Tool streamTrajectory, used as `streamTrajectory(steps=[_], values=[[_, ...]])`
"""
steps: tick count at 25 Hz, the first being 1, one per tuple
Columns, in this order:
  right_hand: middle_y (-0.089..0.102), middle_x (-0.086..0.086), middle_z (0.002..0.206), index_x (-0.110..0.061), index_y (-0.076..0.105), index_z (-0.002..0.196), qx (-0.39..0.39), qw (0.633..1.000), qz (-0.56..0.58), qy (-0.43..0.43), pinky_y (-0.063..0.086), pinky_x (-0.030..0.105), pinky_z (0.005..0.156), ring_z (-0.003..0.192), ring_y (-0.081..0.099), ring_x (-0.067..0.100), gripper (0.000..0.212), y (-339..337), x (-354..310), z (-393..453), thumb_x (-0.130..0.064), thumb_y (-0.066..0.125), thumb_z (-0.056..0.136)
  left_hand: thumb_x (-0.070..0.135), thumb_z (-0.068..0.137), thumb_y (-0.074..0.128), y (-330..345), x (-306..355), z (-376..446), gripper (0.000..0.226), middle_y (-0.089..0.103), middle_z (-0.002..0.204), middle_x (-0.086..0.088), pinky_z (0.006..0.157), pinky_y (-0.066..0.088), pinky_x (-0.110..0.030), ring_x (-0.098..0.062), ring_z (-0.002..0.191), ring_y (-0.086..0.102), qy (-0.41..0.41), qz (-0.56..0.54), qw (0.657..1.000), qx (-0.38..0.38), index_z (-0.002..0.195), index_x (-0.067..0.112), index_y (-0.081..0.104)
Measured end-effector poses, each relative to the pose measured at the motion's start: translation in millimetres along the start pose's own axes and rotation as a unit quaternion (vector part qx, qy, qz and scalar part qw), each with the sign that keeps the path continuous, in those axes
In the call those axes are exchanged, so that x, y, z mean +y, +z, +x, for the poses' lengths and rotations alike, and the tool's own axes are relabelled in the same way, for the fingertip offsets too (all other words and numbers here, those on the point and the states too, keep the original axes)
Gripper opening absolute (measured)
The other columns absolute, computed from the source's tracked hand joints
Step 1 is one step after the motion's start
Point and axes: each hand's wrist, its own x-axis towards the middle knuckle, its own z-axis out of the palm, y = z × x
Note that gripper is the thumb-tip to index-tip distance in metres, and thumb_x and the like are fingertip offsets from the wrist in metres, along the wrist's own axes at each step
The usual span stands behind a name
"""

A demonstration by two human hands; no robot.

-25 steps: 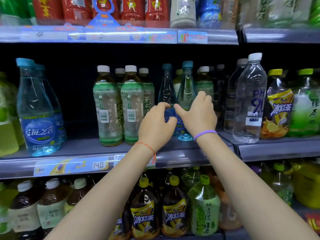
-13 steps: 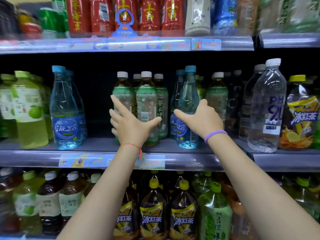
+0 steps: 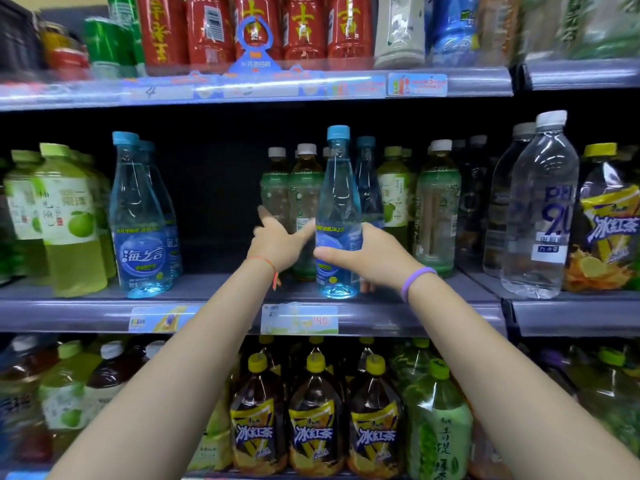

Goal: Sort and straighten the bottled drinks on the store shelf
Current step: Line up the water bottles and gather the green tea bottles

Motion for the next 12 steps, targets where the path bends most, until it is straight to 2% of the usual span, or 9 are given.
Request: streamTrajectory(steps=[2,3,5,7,8,10,12], values=[[0.071,0.002,0.084,-0.018,0.058,0.103,0.005,1.000,0.000,-0.015,0.048,0.029,0.051,0.051,0.063,0.016,0.062,15.5,-9.6,0.7,-0.069,0.071,0.071,0.062,0.096,0.043,-3.1,-8.8,-5.6,0.076,0.041,0.145,-0.020,0.106,0.034,-0.041,-0.036,0.131,0.043,0.030,-0.087,0.994,0.064,0.148,0.008,0.034],[0.069,0.000,0.083,-0.016,0.059,0.100,0.006,1.000,0.003,-0.024,0.048,0.030,0.057,0.058,0.063,0.017,0.058,24.6,-17.8,0.6,-0.066,0.071,0.074,0.055,0.099,0.041,-8.2,-13.7,-9.9,0.062,0.046,0.139,-0.016,0.104,0.035,-0.038,-0.032,0.128,0.045,0.053,-0.141,0.982,0.111,0.140,0.009,0.045],[0.065,-0.001,0.083,-0.015,0.060,0.095,-0.001,0.999,0.017,-0.042,0.049,0.032,0.064,0.069,0.062,0.019,0.051,44.0,-34.4,4.9,-0.061,0.072,0.077,0.041,0.101,0.045,-20.9,-21.6,-19.0,0.041,0.051,0.131,-0.007,0.099,0.037,-0.031,-0.021,0.118,0.049,0.093,-0.226,0.956,0.161,0.130,0.013,0.052],[0.064,-0.003,0.082,-0.018,0.057,0.088,-0.008,0.998,0.031,-0.062,0.047,0.033,0.065,0.070,0.060,0.018,0.039,68.1,-50.0,13.5,-0.051,0.074,0.080,0.033,0.098,0.055,-34.4,-34.5,-24.3,0.037,0.050,0.129,-0.004,0.100,0.042,-0.031,-0.014,0.111,0.051,0.139,-0.260,0.941,0.165,0.130,0.015,0.050],[0.064,-0.003,0.085,-0.019,0.055,0.091,-0.010,0.997,0.043,-0.068,0.049,0.033,0.066,0.073,0.061,0.017,0.035,80.0,-56.9,16.6,-0.045,0.075,0.080,0.031,0.095,0.058,-40.1,-42.2,-27.3,0.042,0.048,0.130,-0.005,0.102,0.043,-0.034,-0.015,0.112,0.051,0.166,-0.250,0.938,0.175,0.133,0.014,0.048],[0.066,-0.001,0.092,-0.015,0.054,0.104,-0.025,0.995,0.068,-0.073,0.053,0.037,0.072,0.082,0.064,0.020,0.033,102.9,-68.8,23.5,-0.030,0.073,0.082,0.026,0.088,0.059,-50.4,-56.9,-28.8,0.053,0.047,0.133,-0.009,0.105,0.040,-0.039,-0.022,0.121,0.047,0.234,-0.162,0.925,0.250,0.136,0.009,0.045],[0.067,0.000,0.090,-0.012,0.061,0.107,-0.025,0.993,0.033,-0.107,0.053,0.034,0.074,0.087,0.063,0.021,0.022,113.2,-74.1,26.7,-0.016,0.064,0.086,0.017,0.083,0.058,-54.2,-61.7,-29.2,0.053,0.046,0.136,-0.018,0.110,0.034,-0.043,-0.032,0.128,0.043,0.308,-0.046,0.888,0.338,0.133,0.002,0.049]])
